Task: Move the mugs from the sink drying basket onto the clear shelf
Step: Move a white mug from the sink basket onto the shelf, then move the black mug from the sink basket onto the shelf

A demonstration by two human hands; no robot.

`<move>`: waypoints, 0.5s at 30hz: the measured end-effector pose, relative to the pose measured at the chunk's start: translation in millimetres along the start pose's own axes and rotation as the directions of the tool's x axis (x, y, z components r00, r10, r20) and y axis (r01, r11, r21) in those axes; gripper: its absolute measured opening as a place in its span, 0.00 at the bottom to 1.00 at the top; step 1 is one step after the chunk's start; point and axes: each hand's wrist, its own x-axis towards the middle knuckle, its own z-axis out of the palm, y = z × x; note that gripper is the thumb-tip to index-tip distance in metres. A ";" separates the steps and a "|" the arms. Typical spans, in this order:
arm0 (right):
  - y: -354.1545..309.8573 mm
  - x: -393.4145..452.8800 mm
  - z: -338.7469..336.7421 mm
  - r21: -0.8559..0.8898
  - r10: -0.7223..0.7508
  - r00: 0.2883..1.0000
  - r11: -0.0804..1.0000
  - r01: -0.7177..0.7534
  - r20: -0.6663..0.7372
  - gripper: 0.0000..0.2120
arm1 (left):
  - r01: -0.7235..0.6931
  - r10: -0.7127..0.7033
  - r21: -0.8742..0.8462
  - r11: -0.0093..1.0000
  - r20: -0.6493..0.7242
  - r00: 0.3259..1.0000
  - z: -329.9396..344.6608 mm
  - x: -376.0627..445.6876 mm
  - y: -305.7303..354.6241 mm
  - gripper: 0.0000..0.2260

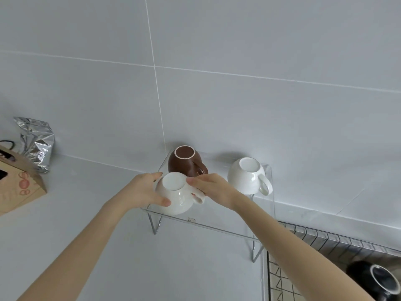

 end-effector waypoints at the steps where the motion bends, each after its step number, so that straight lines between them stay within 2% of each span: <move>1: 1.8 -7.7 -8.1 0.010 0.013 1.000 1.000 -0.013 -0.002 0.27 | -0.007 0.007 0.019 1.000 -0.020 1.000 1.0 -1.9 6.0 0.39; 3: 7.0 -24.1 -27.4 0.016 0.034 0.999 0.999 -0.034 -0.015 0.19 | -0.039 0.042 0.070 0.997 -0.036 0.998 2.9 -8.0 23.1 0.30; 5: 12.9 -49.5 -50.7 0.035 0.045 0.995 0.998 -0.042 -0.085 0.18 | -0.083 0.089 0.158 0.984 -0.029 0.996 10.0 -17.7 47.1 0.22; 8: 28.9 -104.7 -92.6 0.076 0.039 0.976 0.997 -0.024 -0.216 0.17 | -0.242 0.267 0.287 0.927 -0.054 0.962 40.6 -36.7 95.3 0.17; 11: 64.9 -169.1 -132.7 0.113 0.087 0.946 0.992 -0.053 -0.313 0.13 | -0.379 0.408 0.344 0.859 -0.012 0.913 92.3 -56.0 143.1 0.30; 13: 98.1 -206.0 -152.9 0.130 0.169 0.912 0.983 -0.129 -0.374 0.10 | -0.483 0.491 0.285 0.828 0.048 0.870 129.7 -64.5 165.6 0.30; 15: 142.7 -244.3 -171.7 0.137 0.268 0.850 0.963 -0.230 -0.455 0.07 | -0.559 0.541 0.205 0.804 0.142 0.829 176.9 -67.3 186.6 0.27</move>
